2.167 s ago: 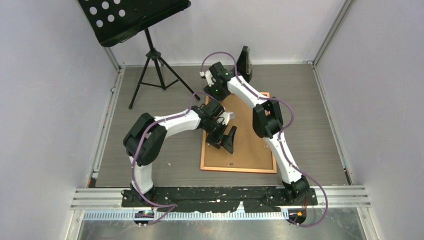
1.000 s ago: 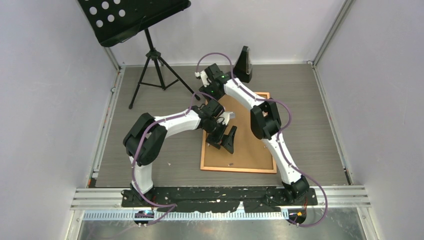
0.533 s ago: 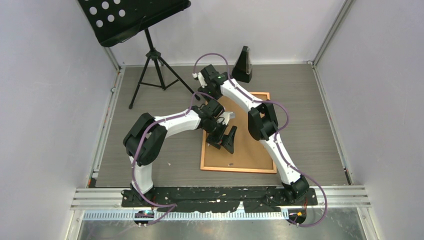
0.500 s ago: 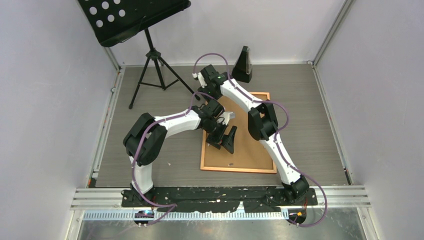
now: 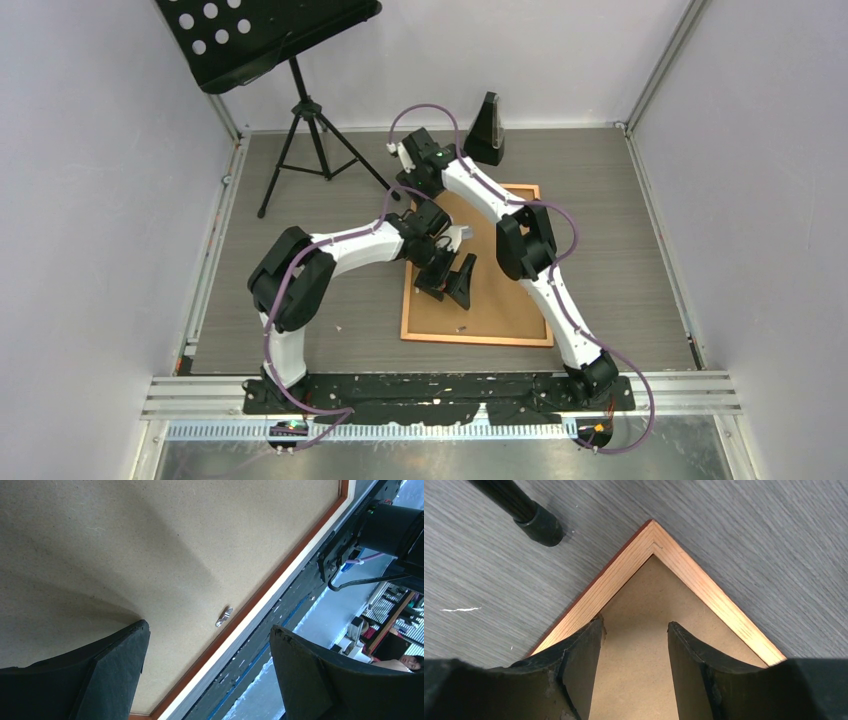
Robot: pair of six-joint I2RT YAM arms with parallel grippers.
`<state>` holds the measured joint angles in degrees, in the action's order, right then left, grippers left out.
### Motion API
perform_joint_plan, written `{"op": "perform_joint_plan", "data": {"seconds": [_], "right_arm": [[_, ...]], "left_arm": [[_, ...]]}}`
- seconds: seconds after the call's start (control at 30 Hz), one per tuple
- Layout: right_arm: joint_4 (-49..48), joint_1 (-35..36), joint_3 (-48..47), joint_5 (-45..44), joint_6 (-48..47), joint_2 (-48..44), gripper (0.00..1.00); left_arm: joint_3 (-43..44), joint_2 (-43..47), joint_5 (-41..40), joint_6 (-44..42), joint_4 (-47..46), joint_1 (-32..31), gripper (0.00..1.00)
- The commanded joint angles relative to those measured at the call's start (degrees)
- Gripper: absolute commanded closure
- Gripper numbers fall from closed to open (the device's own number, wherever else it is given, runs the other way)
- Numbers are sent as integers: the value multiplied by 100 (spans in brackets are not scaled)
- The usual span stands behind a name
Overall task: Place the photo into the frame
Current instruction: Install the photo frame at the center of the board.
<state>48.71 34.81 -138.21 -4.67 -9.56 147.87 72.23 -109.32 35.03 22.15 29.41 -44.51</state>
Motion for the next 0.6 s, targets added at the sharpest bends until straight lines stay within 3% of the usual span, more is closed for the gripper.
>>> {"op": "perform_joint_plan", "data": {"seconds": [0.0, 0.57], "right_arm": [[-308, -95, -32, -203, 81, 168, 42], [-438, -107, -14, -609, -71, 212, 40]], "left_arm": [[-50, -143, 75, 15, -19, -84, 6], [-44, -182, 118, 64, -40, -93, 6]]}}
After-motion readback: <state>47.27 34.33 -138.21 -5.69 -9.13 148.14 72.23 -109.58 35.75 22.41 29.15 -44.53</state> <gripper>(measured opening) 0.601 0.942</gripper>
